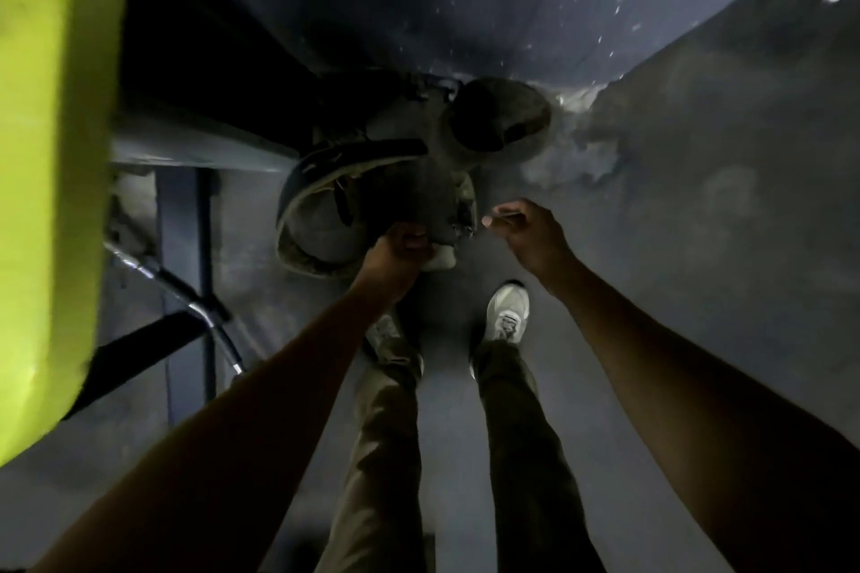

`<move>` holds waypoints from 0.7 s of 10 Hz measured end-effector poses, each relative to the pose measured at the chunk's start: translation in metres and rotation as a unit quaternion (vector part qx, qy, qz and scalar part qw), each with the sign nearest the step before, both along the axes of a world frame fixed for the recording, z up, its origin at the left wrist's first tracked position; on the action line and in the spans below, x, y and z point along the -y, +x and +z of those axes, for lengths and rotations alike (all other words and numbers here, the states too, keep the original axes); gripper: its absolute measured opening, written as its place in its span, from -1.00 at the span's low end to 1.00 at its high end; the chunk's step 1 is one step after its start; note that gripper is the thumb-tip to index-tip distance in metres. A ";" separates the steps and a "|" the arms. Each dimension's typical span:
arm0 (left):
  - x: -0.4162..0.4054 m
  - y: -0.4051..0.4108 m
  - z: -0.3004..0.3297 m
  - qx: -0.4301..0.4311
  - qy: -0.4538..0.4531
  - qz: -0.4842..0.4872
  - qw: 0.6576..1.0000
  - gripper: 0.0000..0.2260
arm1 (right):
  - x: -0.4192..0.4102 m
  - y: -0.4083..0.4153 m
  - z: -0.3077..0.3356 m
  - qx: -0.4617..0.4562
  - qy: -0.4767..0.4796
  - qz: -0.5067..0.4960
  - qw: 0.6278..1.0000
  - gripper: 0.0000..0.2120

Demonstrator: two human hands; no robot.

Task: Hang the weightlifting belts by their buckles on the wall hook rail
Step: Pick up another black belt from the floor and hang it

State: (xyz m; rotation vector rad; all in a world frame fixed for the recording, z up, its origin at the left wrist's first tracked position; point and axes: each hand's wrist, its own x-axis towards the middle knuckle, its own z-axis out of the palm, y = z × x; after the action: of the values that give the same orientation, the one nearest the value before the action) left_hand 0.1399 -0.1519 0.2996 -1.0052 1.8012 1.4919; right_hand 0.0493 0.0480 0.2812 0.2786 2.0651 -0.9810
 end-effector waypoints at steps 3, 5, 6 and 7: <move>-0.034 -0.012 -0.270 0.028 0.013 -0.037 0.999 -0.64 | -0.023 -0.009 -0.254 -0.014 0.072 0.071 0.995 -0.80; -0.063 -0.012 -0.377 0.020 -0.060 -0.184 0.981 -0.66 | -0.035 -0.013 -0.359 -0.155 0.109 0.403 0.895 -0.53; -0.082 -0.015 -0.410 -0.015 -0.088 -0.218 0.972 -0.64 | -0.038 -0.025 -0.392 -0.234 0.092 0.509 0.823 -0.90; -0.093 -0.020 -0.430 -0.027 -0.117 -0.220 0.968 -0.65 | -0.042 -0.033 -0.407 -0.291 0.118 0.646 0.696 -0.94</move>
State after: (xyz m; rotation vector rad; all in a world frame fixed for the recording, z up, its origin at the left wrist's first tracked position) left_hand 0.1196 -0.0585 -0.1303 -0.6122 2.1059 1.0620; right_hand 0.0160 0.0902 -0.1259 -1.3835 2.1566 0.1516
